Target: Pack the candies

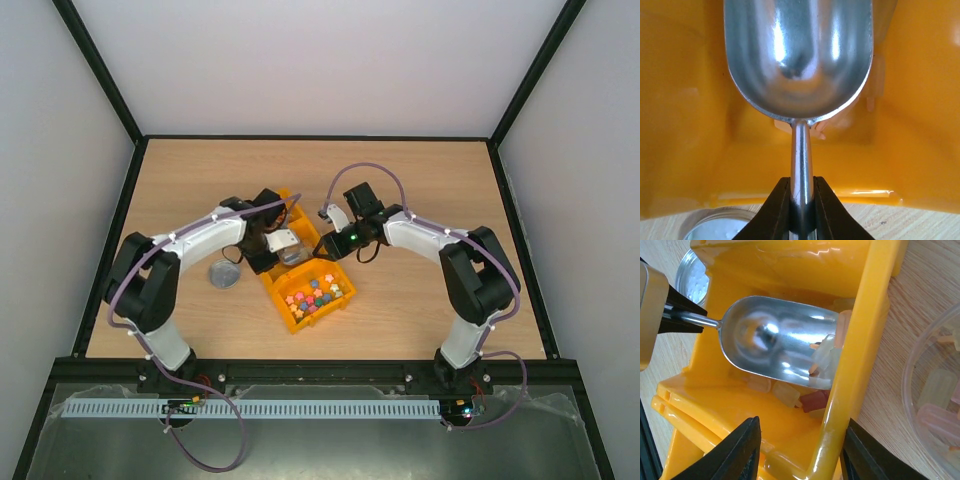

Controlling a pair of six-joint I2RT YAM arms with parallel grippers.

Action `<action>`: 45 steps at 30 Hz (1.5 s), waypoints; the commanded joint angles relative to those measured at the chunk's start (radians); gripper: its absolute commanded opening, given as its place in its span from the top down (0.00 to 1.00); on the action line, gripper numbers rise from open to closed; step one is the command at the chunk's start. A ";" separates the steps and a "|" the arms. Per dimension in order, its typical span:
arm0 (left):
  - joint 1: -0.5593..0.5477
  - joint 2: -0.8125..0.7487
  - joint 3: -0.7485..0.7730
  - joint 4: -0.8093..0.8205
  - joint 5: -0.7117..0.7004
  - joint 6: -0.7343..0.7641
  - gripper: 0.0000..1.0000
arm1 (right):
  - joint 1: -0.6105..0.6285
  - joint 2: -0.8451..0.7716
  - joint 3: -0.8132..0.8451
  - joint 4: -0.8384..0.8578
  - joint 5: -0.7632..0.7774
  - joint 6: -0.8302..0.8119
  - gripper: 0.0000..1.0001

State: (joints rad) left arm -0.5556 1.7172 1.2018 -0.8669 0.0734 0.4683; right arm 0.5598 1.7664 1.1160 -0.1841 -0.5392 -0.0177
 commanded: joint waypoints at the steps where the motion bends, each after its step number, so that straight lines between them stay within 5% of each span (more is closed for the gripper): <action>1: 0.000 -0.045 -0.111 0.217 0.051 -0.013 0.98 | 0.023 0.033 0.006 -0.017 -0.043 -0.042 0.57; 13: 0.107 -0.226 -0.373 0.540 0.209 -0.034 0.98 | 0.019 0.021 0.015 -0.080 -0.032 -0.041 0.54; 30: 0.203 -0.399 -0.520 0.497 0.249 0.141 0.98 | -0.015 -0.046 0.028 -0.111 -0.072 -0.071 0.36; 45: 0.214 -0.481 -0.337 0.293 0.294 0.172 0.98 | -0.112 -0.084 0.086 -0.078 -0.092 0.003 0.28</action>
State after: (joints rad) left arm -0.3458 1.2522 0.7872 -0.5133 0.3389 0.6235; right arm 0.4931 1.7164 1.1511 -0.2523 -0.6033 -0.0483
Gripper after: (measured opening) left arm 0.101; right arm 0.716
